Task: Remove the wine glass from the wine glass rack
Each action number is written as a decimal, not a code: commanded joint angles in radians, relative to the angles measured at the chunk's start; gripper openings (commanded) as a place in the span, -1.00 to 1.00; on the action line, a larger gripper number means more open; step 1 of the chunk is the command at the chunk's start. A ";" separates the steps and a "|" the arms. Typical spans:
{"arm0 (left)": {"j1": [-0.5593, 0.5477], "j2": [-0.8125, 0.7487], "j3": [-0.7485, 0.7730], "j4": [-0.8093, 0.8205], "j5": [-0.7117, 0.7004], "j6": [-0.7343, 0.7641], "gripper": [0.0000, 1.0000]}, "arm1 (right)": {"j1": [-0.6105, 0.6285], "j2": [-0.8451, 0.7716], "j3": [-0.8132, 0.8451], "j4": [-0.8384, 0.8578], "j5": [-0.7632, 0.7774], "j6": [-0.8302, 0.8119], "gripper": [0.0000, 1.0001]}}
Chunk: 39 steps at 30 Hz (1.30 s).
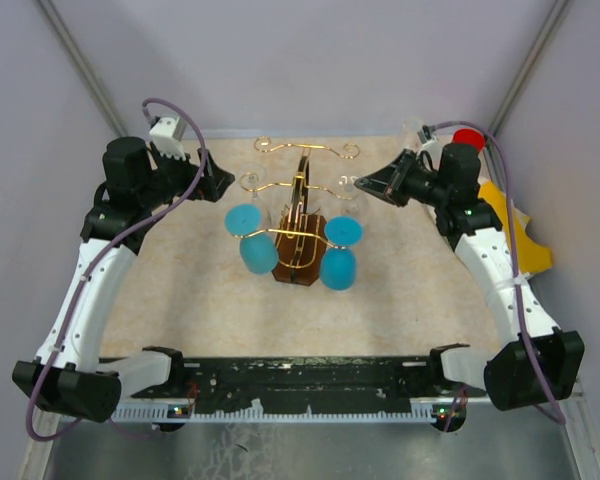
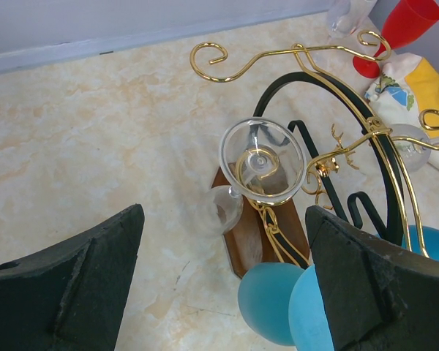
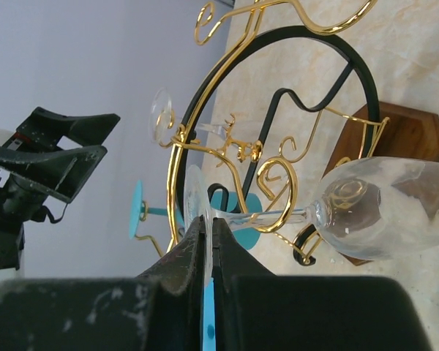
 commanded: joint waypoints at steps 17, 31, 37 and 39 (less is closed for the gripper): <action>0.008 -0.005 0.066 0.000 -0.025 -0.003 0.94 | 0.046 0.163 0.129 0.280 -0.039 0.100 -1.00; 0.014 0.002 0.121 -0.024 -0.032 -0.010 0.96 | -0.038 0.232 0.527 -0.035 0.015 -0.141 -1.00; 0.016 0.024 0.171 -0.041 0.027 -0.071 0.95 | -0.037 0.205 0.638 -0.120 -0.082 -0.136 -1.00; 0.016 0.032 0.196 -0.048 0.056 -0.097 0.95 | -0.034 0.195 0.660 -0.090 -0.130 -0.108 -1.00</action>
